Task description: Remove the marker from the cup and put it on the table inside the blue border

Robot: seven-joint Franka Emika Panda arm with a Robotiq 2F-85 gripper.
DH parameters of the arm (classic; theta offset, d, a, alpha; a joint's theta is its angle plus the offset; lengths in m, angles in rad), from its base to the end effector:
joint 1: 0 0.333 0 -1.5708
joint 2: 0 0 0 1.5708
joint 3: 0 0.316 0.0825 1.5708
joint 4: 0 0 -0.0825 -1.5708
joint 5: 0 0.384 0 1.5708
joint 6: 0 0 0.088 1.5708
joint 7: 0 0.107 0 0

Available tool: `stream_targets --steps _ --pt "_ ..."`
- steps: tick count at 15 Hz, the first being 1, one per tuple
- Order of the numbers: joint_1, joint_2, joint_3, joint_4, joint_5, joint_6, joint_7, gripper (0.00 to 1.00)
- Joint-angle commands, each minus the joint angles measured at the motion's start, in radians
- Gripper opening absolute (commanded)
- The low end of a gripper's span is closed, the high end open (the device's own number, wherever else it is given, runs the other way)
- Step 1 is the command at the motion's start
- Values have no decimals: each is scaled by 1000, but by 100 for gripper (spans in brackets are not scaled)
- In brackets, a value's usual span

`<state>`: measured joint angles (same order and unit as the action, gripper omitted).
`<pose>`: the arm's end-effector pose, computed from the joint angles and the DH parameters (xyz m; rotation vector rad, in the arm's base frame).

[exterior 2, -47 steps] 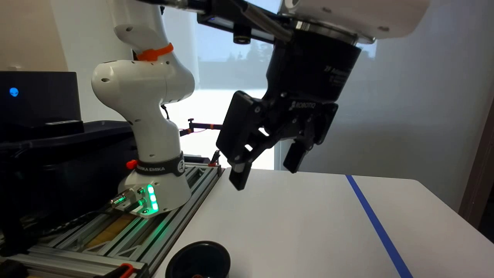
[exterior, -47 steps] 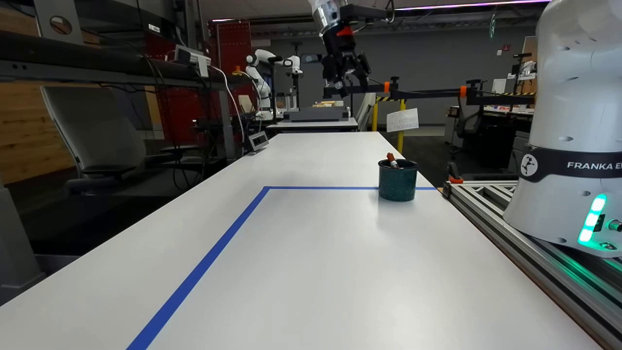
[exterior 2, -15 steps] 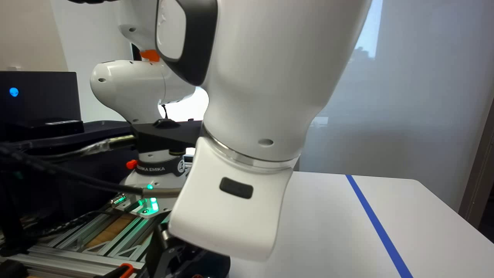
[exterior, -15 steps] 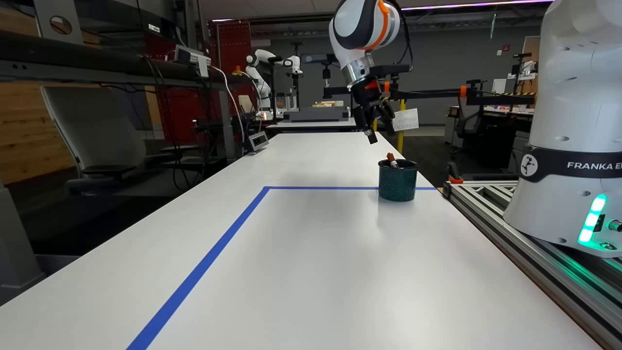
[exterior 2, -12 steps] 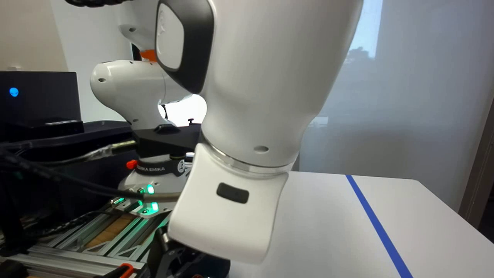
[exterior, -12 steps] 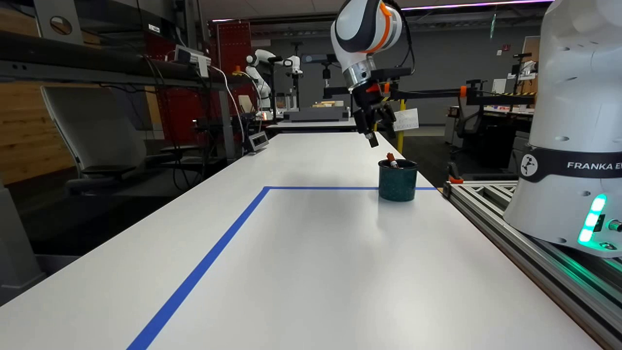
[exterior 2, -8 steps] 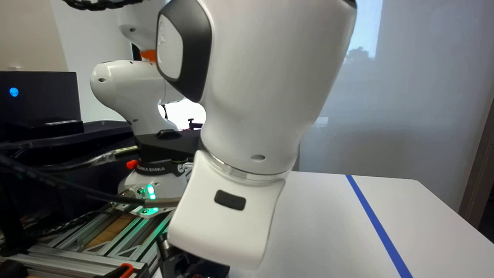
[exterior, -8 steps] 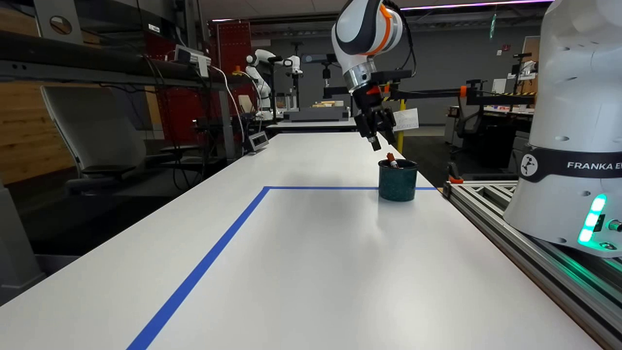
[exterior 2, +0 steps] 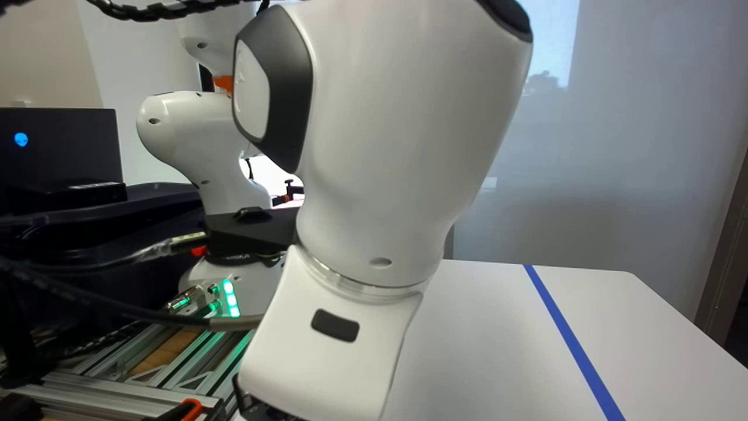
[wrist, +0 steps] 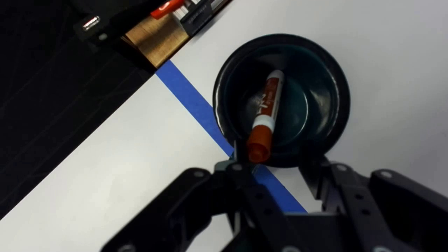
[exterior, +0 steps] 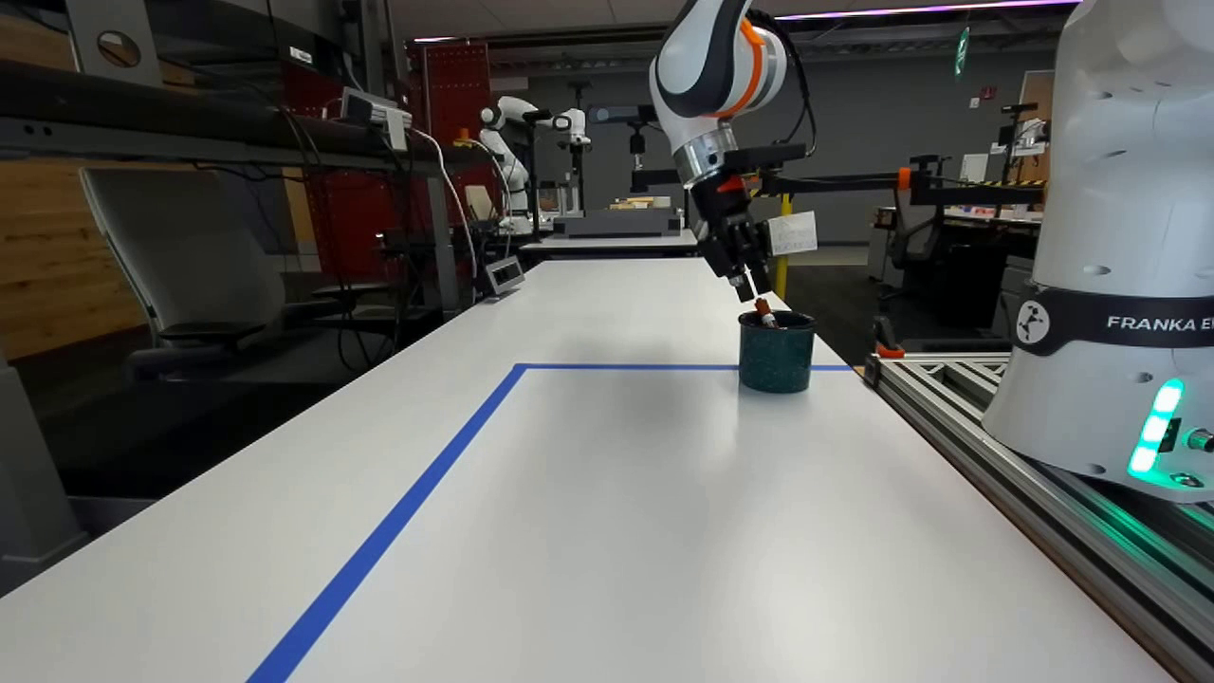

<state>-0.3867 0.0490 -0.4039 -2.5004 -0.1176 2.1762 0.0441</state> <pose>0.2941 -0.3057 0.2422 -2.8328 1.1196 0.5881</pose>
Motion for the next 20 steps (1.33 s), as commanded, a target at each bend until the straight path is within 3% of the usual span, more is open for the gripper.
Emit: stream_targets --steps 1,12,13,15,17,18,20 --pt "-11 10 -6 -7 3 24 12 46" --pt "-13 47 -16 -7 -4 49 17 36" --pt "-13 48 -16 -8 -5 50 17 23" --pt "-12 45 -16 -10 -5 47 15 12" --pt "-11 35 -16 -13 -6 41 13 11" --pt "-11 31 -16 -16 -7 40 11 4" --pt "-10 25 -16 -16 -13 29 12 5"
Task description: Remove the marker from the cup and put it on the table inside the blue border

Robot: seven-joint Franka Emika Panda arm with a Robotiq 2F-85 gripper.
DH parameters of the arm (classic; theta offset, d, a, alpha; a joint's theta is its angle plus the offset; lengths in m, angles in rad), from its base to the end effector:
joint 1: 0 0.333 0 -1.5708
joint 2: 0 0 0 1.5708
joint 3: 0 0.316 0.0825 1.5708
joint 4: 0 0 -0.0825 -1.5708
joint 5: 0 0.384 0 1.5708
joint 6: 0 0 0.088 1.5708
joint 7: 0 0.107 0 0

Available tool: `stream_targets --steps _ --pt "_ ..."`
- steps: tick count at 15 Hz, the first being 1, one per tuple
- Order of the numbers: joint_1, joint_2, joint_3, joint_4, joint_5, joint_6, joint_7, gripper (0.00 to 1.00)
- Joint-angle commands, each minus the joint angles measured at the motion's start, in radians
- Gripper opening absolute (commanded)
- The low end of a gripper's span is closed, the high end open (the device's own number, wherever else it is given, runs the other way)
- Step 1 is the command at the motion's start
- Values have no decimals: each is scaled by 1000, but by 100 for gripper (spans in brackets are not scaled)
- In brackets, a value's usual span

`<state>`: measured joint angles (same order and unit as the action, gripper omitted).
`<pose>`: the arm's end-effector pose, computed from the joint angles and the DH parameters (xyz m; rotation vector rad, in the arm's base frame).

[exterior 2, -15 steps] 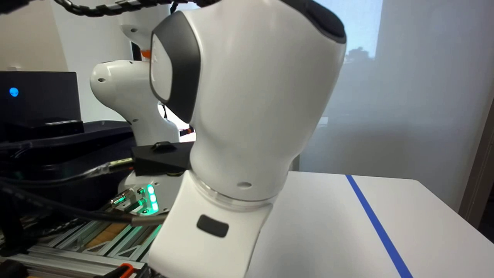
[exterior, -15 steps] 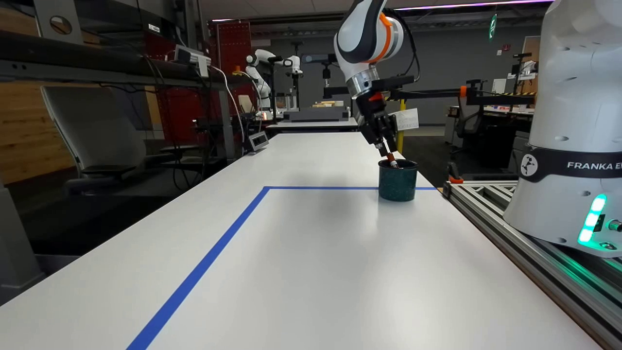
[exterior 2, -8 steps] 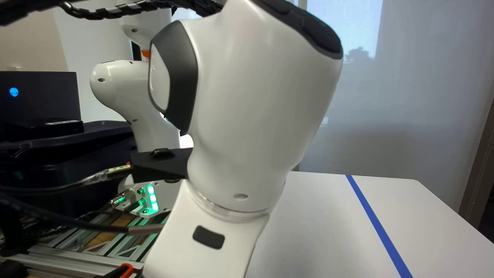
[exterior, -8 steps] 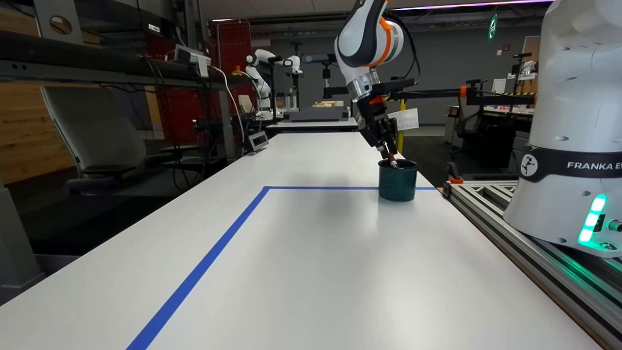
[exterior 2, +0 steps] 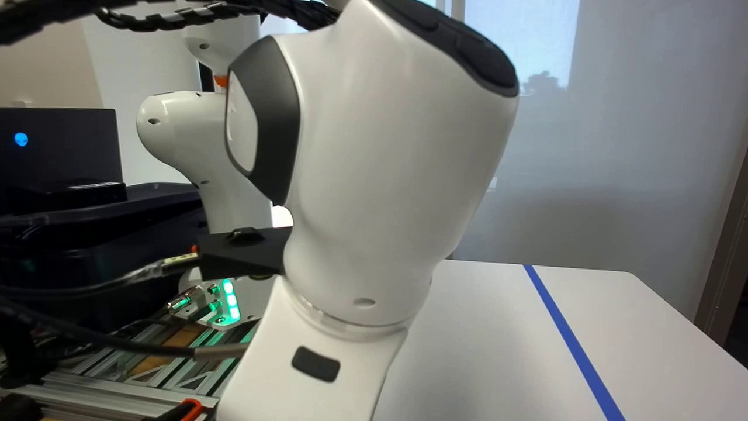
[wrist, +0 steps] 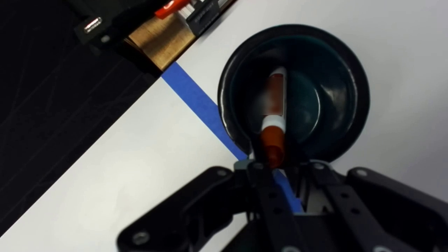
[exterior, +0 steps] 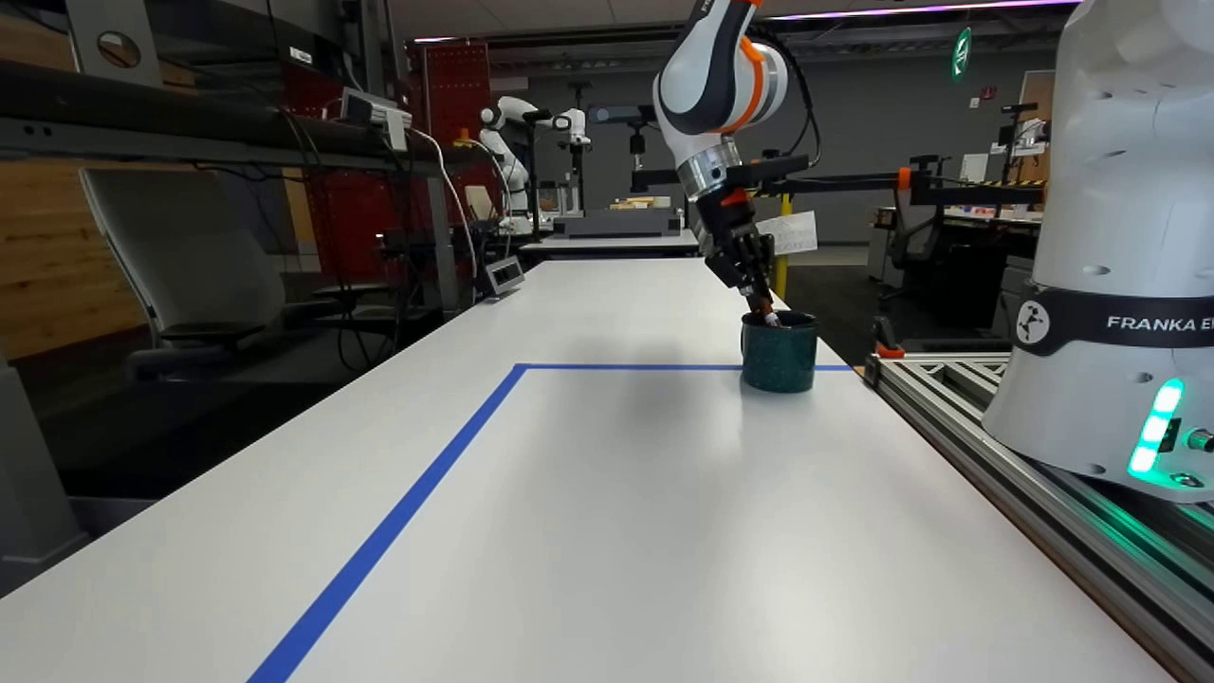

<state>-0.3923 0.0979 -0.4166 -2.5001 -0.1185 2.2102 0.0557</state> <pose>0.2875 -0.3122 0.2250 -2.8219 1.1621 0.6155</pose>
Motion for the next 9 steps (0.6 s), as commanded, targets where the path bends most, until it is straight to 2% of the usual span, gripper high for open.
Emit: stream_targets --steps 1,5,9 --pt "-5 -34 -5 -17 -19 -21 -3 5" --pt "-3 -95 -7 -14 -60 -133 -10 5" --pt "-6 -165 0 4 -51 -241 -28 5"
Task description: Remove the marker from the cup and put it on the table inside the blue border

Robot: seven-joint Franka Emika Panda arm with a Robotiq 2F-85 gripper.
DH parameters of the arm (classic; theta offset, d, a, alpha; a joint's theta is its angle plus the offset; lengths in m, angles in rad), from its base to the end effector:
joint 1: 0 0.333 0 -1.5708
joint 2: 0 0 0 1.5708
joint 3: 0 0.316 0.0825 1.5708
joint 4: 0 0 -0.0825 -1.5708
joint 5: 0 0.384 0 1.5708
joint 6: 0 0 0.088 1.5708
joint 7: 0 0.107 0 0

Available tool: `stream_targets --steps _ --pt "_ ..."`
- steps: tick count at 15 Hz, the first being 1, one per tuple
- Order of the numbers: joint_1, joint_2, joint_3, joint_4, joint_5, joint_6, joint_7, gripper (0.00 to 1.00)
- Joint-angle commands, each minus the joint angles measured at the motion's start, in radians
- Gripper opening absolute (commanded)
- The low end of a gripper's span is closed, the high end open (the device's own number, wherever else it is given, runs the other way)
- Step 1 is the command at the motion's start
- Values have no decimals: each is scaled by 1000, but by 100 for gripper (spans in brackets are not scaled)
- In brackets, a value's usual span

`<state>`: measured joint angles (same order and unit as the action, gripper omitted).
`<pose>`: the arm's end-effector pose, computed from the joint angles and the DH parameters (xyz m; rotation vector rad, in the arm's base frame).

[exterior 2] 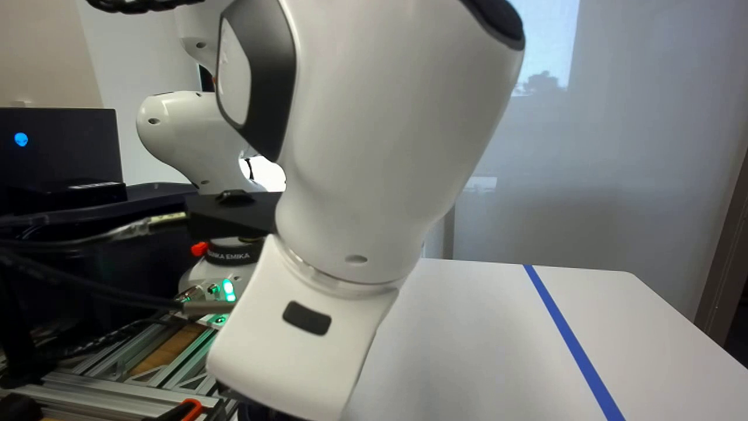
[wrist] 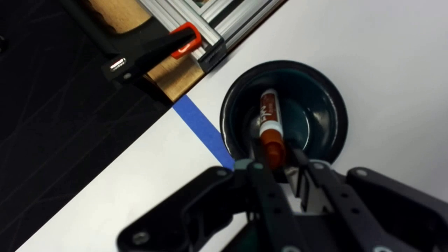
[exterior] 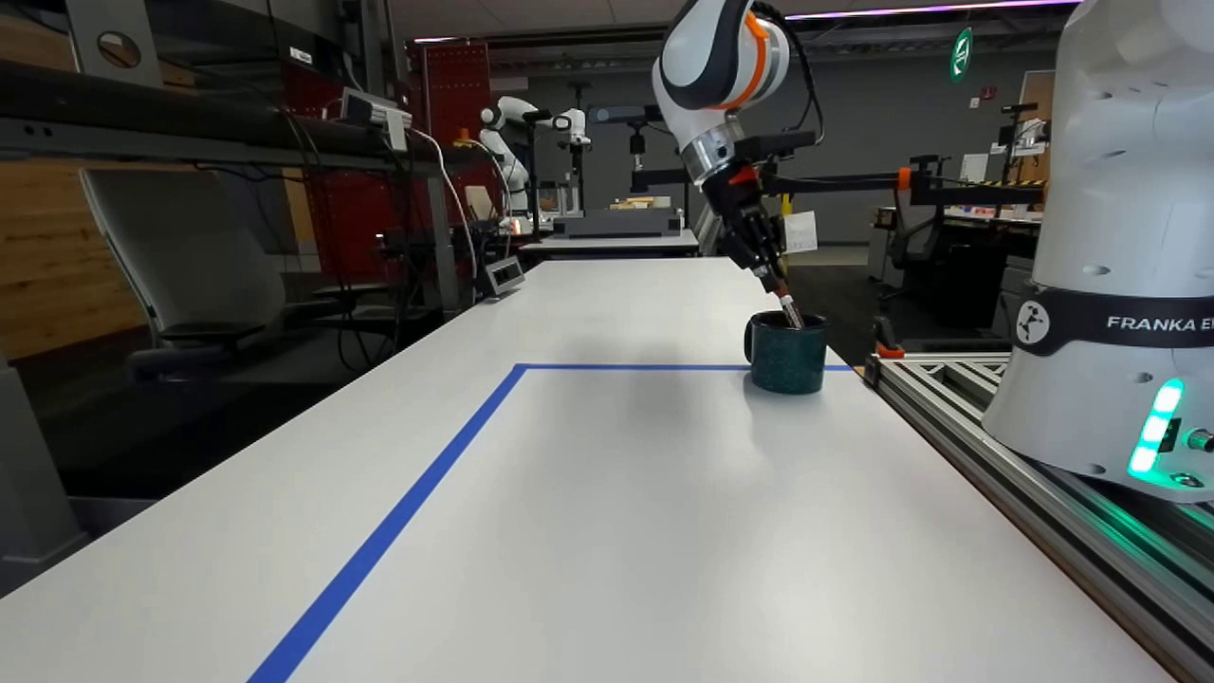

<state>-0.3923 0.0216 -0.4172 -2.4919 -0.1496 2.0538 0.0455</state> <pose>0.2791 -0.3055 0.2512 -2.7886 1.1081 0.7188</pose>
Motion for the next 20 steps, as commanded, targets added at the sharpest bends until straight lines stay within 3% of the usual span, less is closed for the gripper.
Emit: stream_targets --steps 1,5,9,15,20 --pt "-6 -103 3 4 -10 -109 -26 5" --pt "-1 -152 12 59 41 -217 -48 5" --pt "12 -123 26 162 140 -346 -36 5" --pt "50 34 63 233 321 -320 -83 5" --pt "57 242 115 301 371 -330 -165 5"
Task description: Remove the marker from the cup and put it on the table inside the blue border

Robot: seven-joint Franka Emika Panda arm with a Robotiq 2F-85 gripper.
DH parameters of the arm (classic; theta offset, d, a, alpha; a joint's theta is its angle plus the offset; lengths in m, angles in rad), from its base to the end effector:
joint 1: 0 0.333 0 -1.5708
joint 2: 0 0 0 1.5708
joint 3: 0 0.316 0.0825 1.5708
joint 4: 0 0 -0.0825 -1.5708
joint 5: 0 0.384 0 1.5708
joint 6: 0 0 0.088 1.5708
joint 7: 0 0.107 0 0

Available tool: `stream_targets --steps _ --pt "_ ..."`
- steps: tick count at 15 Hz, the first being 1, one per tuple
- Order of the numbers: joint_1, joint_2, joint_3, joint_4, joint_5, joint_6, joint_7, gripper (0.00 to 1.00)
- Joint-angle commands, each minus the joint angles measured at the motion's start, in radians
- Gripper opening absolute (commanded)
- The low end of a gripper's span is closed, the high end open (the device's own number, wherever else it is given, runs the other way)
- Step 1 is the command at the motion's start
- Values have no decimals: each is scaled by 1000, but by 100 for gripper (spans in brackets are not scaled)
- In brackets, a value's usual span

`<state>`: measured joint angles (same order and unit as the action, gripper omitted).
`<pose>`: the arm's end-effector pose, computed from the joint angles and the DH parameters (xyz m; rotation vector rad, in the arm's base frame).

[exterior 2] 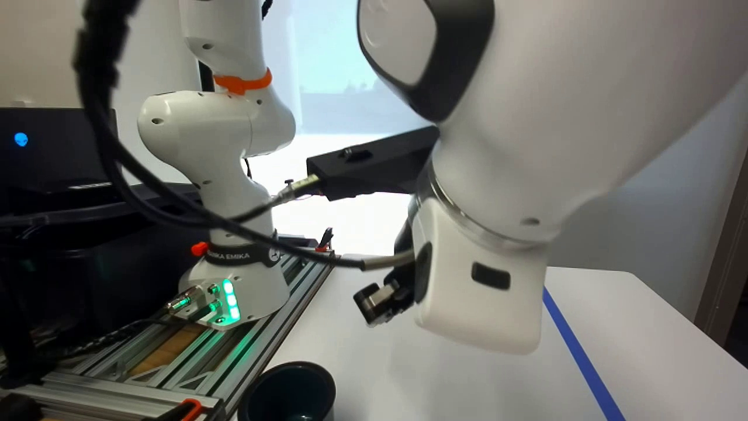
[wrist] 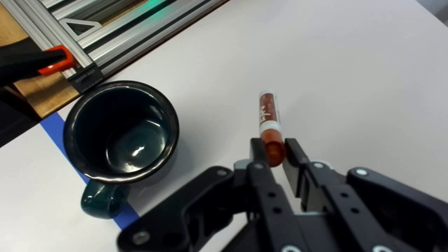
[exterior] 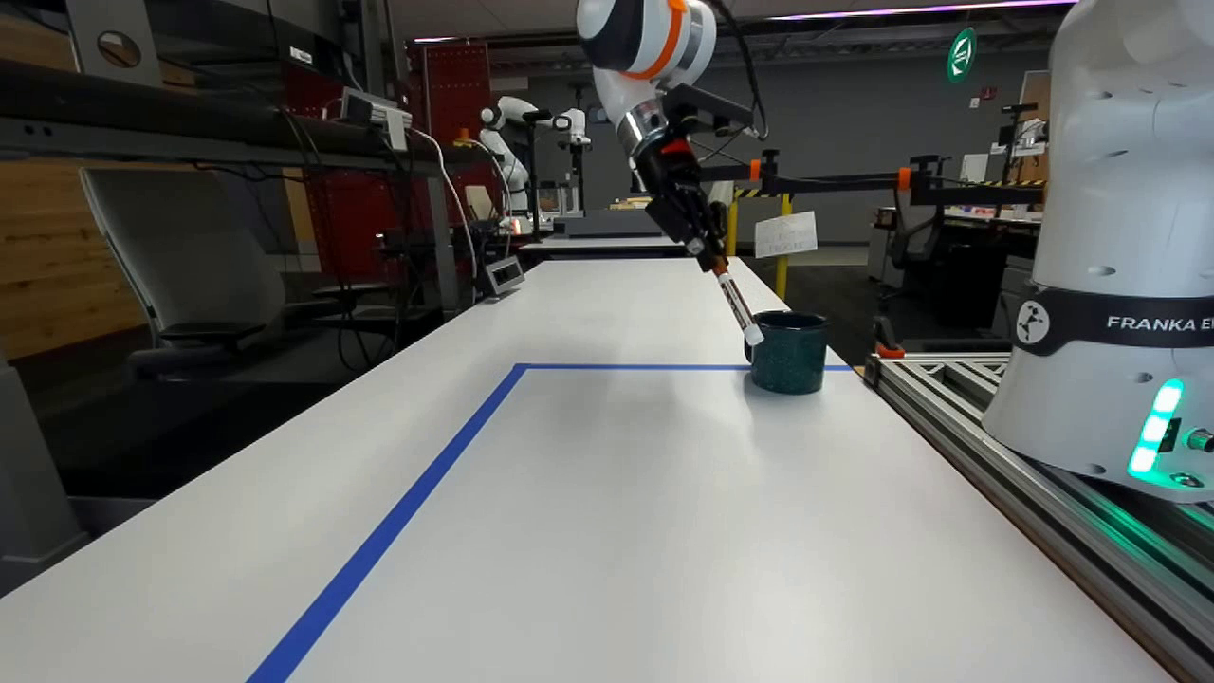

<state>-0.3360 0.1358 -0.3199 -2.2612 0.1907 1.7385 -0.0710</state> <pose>0.3672 -0.2625 0.2735 -2.5259 0.9104 0.7789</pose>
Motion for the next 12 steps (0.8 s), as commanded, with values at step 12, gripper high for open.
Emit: stream_targets --steps 12 --pt "17 256 74 62 -119 243 -90 5"
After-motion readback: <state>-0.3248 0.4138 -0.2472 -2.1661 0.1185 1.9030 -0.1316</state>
